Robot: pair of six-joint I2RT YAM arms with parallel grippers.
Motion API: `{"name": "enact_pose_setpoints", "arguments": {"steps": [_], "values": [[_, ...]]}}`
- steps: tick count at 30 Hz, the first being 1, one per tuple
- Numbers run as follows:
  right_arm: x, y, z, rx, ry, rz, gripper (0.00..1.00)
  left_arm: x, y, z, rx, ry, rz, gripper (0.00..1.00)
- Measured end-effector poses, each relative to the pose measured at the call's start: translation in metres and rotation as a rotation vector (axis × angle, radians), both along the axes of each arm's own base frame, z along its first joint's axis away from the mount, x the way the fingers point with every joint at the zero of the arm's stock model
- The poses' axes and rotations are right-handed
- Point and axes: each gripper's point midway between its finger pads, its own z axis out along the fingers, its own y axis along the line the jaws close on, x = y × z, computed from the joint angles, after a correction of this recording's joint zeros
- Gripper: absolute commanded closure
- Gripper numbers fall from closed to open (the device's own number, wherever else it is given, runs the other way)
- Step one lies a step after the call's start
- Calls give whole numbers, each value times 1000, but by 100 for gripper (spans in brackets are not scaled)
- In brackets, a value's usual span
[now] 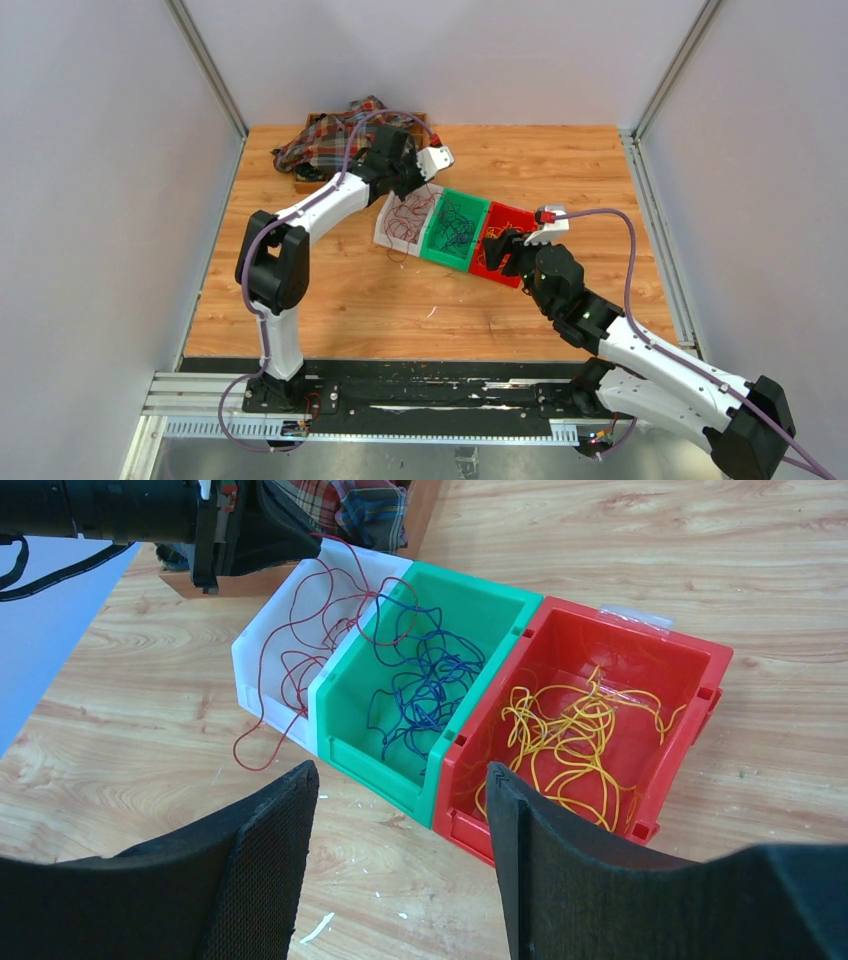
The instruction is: Untangle the cables
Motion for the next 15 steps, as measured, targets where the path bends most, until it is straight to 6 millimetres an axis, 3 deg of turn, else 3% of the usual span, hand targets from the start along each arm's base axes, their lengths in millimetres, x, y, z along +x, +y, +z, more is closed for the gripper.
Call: {"name": "enact_pose_setpoints", "arguments": {"steps": [8, 12, 13, 14, 15], "values": [[-1, -1, -2, -4, 8, -1, 38, -1, 8, -12, 63, 13, -2, 100], [-3, -4, -2, -7, 10, -2, 38, 3, 12, -33, 109, 29, 7, 98], [-3, -4, -2, -8, 11, -3, 38, 4, 13, -37, 121, 28, 10, 91], [-4, -4, -2, -9, 13, -3, 38, 6, 15, -42, 134, 30, 13, 73], [-4, -5, -3, -12, 15, -4, 38, 8, 17, -47, 152, 34, 18, 64]]}}
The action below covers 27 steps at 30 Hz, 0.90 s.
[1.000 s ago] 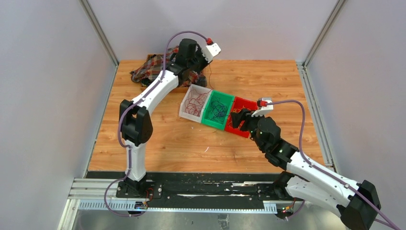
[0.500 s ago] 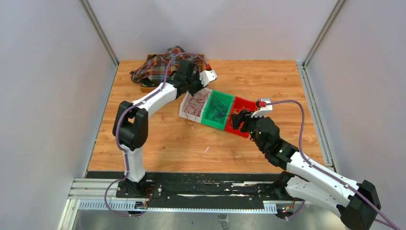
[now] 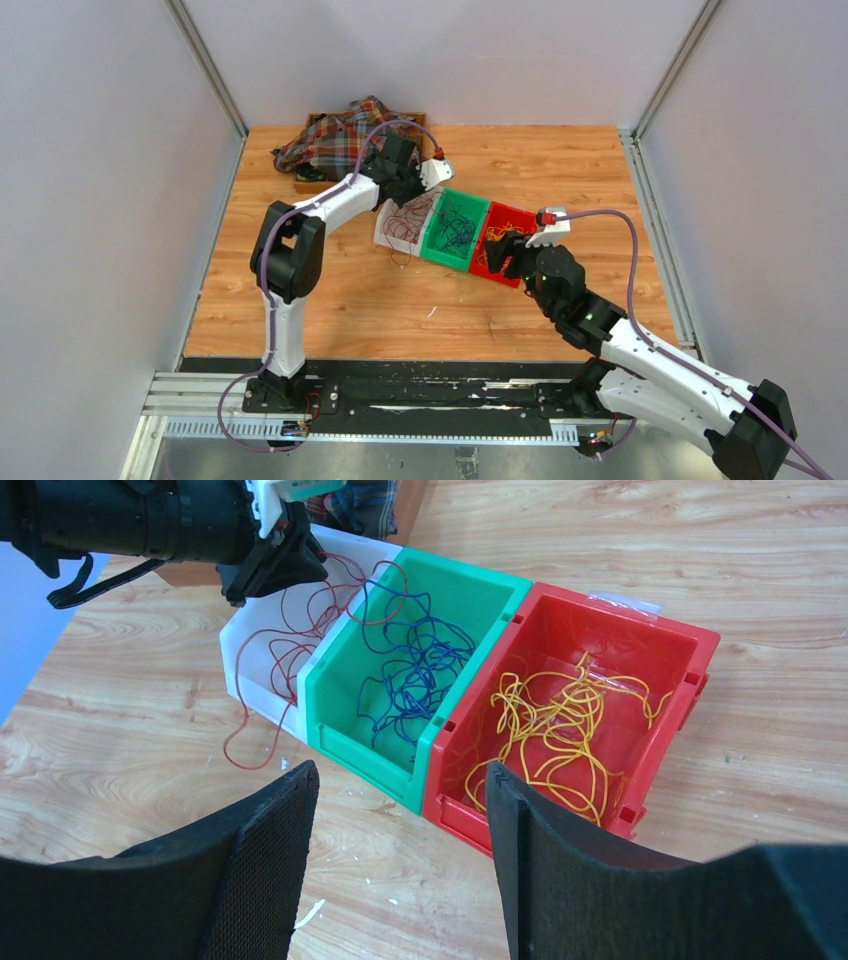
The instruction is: Untangle the cables
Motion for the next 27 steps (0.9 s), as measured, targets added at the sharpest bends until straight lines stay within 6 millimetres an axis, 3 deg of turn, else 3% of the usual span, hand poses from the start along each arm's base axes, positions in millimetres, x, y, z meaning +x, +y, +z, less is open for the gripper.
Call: {"name": "enact_pose_setpoints", "arguments": {"steps": [2, 5, 10, 16, 19, 22, 27], "values": [[0, -1, -2, -8, 7, -1, 38, 3, 2, -8, 29, 12, 2, 52], [0, 0, -5, -15, 14, -1, 38, 2, 4, -9, 57, 33, -9, 41], [3, -1, -10, -28, 26, -7, 38, -12, 0, 10, 54, 88, -78, 40], [5, -5, -10, -31, 24, -21, 38, -28, -7, 53, 33, 118, -197, 44], [5, -6, -9, -30, 24, -22, 38, -36, -11, 65, 14, 126, -241, 48], [5, -6, -9, -28, 22, -23, 38, -42, -17, 64, 6, 148, -266, 51], [5, -8, -7, -27, 20, -27, 38, -34, -32, 42, 2, 202, -271, 69]]}}
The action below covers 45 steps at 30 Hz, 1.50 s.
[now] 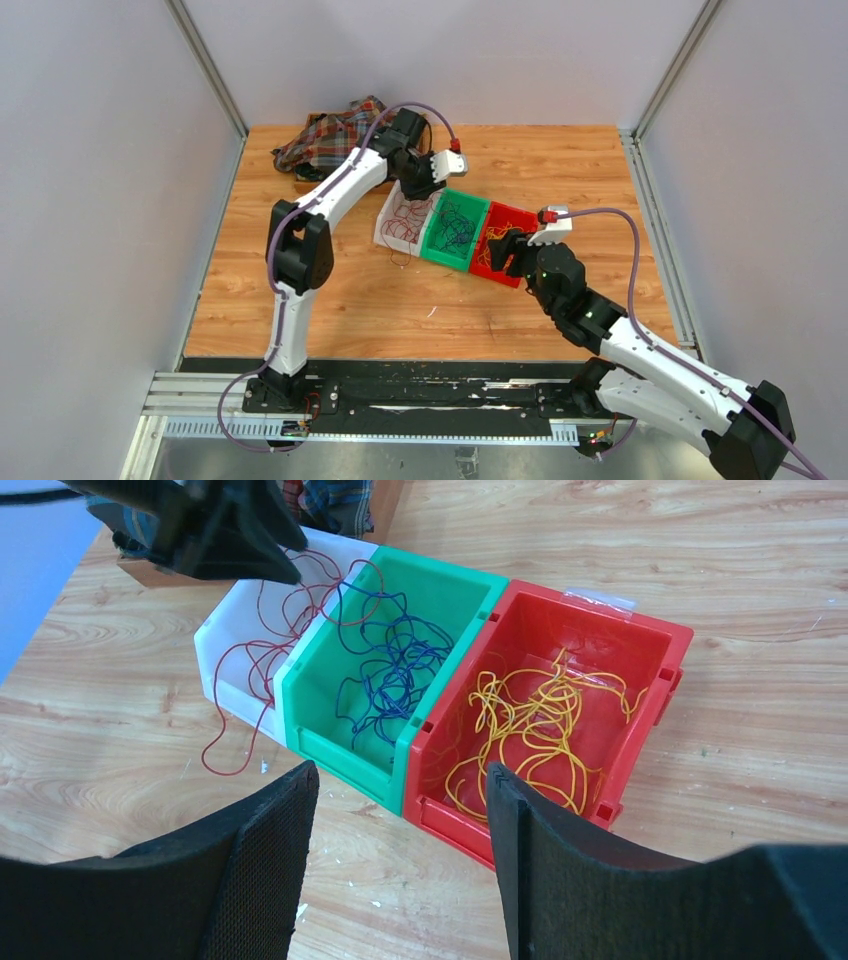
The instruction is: Untangle the cables
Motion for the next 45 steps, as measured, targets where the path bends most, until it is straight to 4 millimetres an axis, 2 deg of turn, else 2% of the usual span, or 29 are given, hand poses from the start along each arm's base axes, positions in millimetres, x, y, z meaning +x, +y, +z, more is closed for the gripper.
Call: {"name": "enact_pose_setpoints", "arguments": {"steps": [5, 7, 9, 13, 15, 17, 18, 19, 23, 27, 29, 31, 33, 34, 35, 37, 39, 42, 44, 45], "values": [[0, -3, 2, 4, -4, -9, 41, 9, 0, -45, 51, 56, 45, 85], [1, -4, 1, 2, -2, -12, 41, 9, 5, -58, 73, 68, 72, 88], [1, -5, 1, 1, -1, -14, 41, 11, 9, -66, 88, 60, 96, 87], [0, -6, 1, -3, 1, -14, 39, 12, 15, -70, 104, 57, 147, 60], [-1, -9, 2, -7, 0, -16, 35, 13, 18, -60, 95, 51, 173, 41], [-2, -12, 7, -7, -5, -20, 28, 11, 21, -41, 76, 39, 198, 12], [-2, -13, 10, -6, -10, -22, 23, 9, 24, -28, 62, 30, 212, 2], [-1, -15, 15, -7, -19, -28, 18, 6, 27, -9, 39, 18, 233, 2], [3, -25, 31, -23, -42, -68, 16, -4, 46, 71, -63, -70, 295, 2], [13, -45, 42, -72, -51, -159, 15, -21, 87, 148, -188, -153, 410, 2], [21, -64, 46, -109, -49, -249, 15, -28, 114, 170, -244, -170, 483, 2], [31, -96, 48, -163, -49, -387, 16, -35, 148, 174, -292, -163, 582, 2], [39, -127, 44, -230, -39, -515, 16, -44, 188, 160, -333, -147, 708, 2], [43, -142, 41, -261, -31, -571, 16, -49, 207, 145, -346, -137, 773, 2], [47, -158, 35, -301, -15, -627, 16, -55, 229, 122, -356, -124, 850, 2], [52, -185, 20, -380, 39, -714, 16, -69, 248, 79, -364, -98, 934, 2], [55, -209, 0, -454, 111, -783, 15, -90, 255, 26, -362, -62, 991, 2], [48, -241, -29, -493, 200, -866, 15, -116, 255, -37, -371, -37, 1032, 2], [36, -260, -46, -487, 229, -915, 15, -128, 254, -68, -393, -35, 1053, 2], [31, -267, -54, -485, 238, -932, 15, -131, 254, -78, -406, -44, 1061, 2]]}}
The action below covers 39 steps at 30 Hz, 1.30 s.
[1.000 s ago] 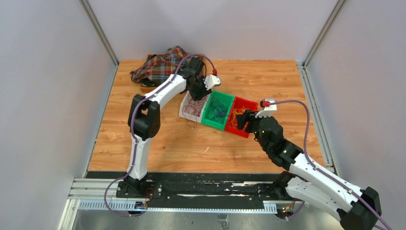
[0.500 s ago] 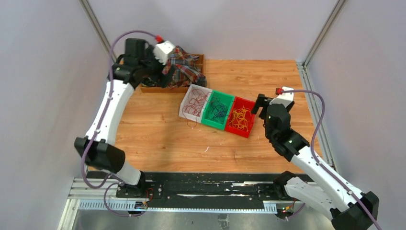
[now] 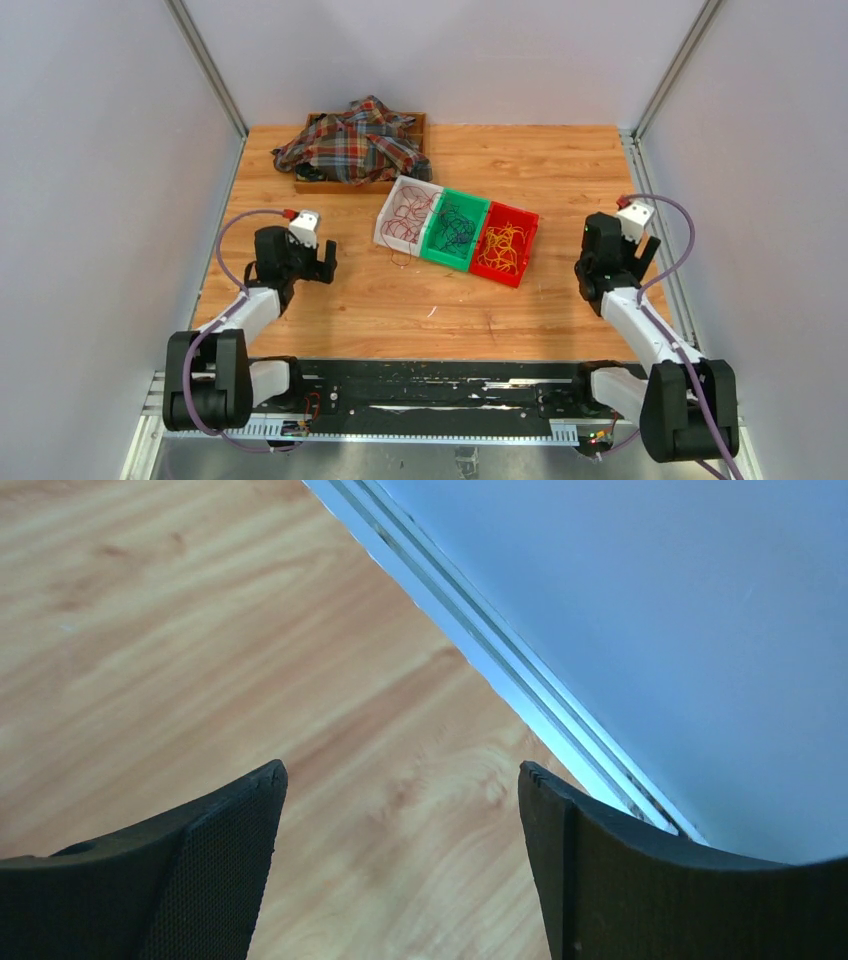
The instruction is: Untangle the cables
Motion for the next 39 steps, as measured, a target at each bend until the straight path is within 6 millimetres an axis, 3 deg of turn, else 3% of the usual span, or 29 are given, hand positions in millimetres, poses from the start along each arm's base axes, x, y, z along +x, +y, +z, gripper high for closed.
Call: {"name": "enact_pose_setpoints", "arguments": {"steps": [2, 6, 8, 11, 15, 21, 26, 30, 34, 39], "values": [[-10, -11, -18, 3, 6, -30, 15, -2, -1, -12, -21, -78, 19, 2], [-19, -16, -45, 11, 1, -19, 14, 4, -3, -6, -50, -207, 36, 2], [-16, -13, -54, 11, 1, 18, 1, 13, -4, 7, -66, -300, 35, 2], [-5, -6, -62, 20, 23, 84, 1, 21, -4, 15, -89, -401, 48, 2], [11, 9, -64, 32, -24, 160, 1, 16, -4, 2, -109, -403, 71, 2], [28, 41, -92, -45, 42, 322, 1, 30, -4, 28, -115, -490, 65, 2], [25, 53, -80, -53, -67, 426, 1, 36, -5, 37, -116, -516, 59, 2], [14, 59, -99, -59, -23, 478, 1, 36, -5, 36, -116, -513, 59, 2], [40, 54, -76, -44, -84, 463, 2, 36, -5, 36, -116, -512, 59, 2], [43, 55, -74, -35, -94, 468, 1, 36, -5, 36, -116, -513, 59, 2]]}}
